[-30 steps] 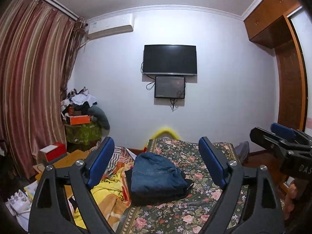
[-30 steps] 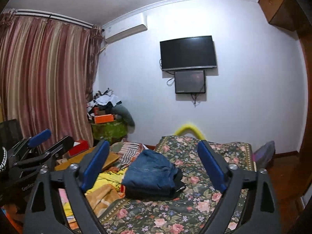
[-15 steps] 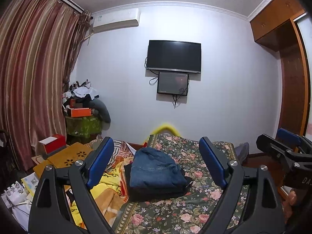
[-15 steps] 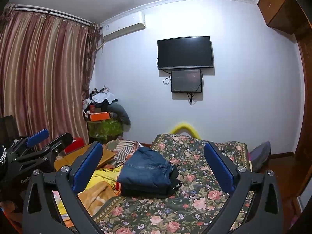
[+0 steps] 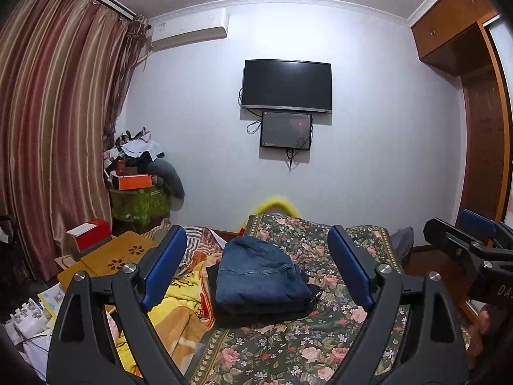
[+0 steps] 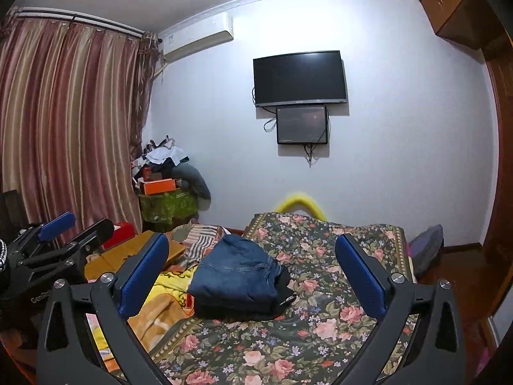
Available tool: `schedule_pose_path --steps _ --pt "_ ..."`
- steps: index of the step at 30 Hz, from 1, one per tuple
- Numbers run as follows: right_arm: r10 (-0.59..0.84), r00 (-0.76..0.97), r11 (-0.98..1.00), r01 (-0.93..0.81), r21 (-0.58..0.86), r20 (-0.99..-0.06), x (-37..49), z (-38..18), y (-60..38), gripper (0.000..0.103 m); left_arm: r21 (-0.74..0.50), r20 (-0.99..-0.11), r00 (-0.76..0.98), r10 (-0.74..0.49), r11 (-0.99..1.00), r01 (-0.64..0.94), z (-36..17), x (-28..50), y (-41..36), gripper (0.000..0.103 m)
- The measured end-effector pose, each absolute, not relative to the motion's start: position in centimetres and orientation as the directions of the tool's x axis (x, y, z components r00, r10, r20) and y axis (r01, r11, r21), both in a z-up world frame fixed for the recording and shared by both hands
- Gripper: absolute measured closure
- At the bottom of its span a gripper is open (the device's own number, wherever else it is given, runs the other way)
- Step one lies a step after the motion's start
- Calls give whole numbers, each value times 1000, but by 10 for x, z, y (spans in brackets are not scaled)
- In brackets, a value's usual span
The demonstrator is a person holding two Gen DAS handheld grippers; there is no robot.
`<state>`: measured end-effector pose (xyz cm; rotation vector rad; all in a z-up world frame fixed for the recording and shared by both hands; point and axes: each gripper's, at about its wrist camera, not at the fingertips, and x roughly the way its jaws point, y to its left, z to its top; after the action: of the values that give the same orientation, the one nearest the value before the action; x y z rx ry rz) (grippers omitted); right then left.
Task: Fold large clothes
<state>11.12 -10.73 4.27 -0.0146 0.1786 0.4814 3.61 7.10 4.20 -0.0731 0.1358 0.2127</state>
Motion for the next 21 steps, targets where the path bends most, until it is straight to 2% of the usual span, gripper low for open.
schedule_pose_path --steps 21 --pt "463 867 885 -463 42 -185 110 45 -109 0 -73 -157 966 206 973 -220 37 44 72 8"
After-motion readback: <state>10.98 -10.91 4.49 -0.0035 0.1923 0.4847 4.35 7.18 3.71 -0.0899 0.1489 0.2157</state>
